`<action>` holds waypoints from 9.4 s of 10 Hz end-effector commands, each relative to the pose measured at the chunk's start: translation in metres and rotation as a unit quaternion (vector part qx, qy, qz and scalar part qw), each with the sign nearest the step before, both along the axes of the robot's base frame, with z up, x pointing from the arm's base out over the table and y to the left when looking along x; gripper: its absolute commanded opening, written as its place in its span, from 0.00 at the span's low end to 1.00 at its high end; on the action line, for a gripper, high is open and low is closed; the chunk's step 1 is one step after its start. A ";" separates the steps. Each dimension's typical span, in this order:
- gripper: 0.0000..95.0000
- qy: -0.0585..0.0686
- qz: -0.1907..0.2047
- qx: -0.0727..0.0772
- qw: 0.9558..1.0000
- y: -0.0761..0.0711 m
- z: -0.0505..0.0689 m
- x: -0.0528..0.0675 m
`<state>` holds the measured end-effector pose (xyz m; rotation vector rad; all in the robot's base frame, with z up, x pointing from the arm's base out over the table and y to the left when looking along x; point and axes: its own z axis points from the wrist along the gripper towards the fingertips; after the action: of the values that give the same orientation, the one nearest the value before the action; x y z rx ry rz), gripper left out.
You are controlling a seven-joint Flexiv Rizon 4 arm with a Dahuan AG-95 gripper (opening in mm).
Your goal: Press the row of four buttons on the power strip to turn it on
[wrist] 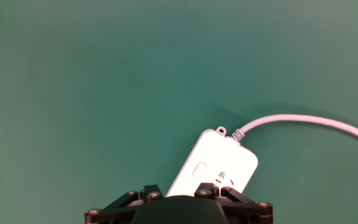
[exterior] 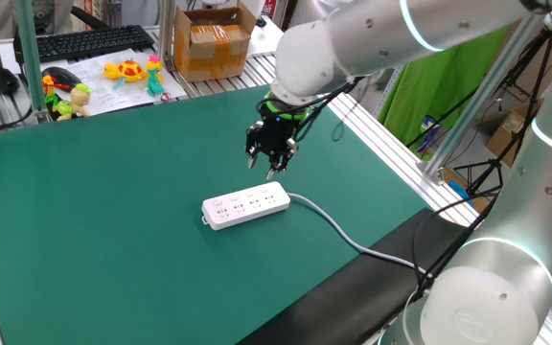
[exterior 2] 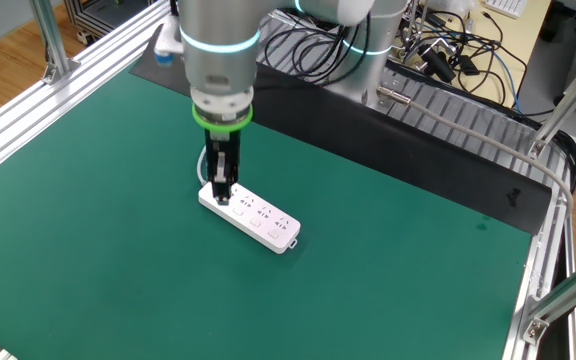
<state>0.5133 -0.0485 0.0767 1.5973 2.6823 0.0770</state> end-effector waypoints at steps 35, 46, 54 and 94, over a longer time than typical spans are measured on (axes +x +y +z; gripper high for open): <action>0.40 0.058 -0.009 0.029 0.998 -0.005 -0.031 0.002; 0.60 0.029 0.006 0.020 0.999 0.003 -0.049 0.006; 0.60 0.031 0.009 0.017 0.999 -0.003 -0.054 0.011; 0.60 0.026 -0.043 0.023 0.998 0.039 -0.050 0.010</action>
<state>0.5250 -0.0091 0.0258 1.7461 2.6598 0.0935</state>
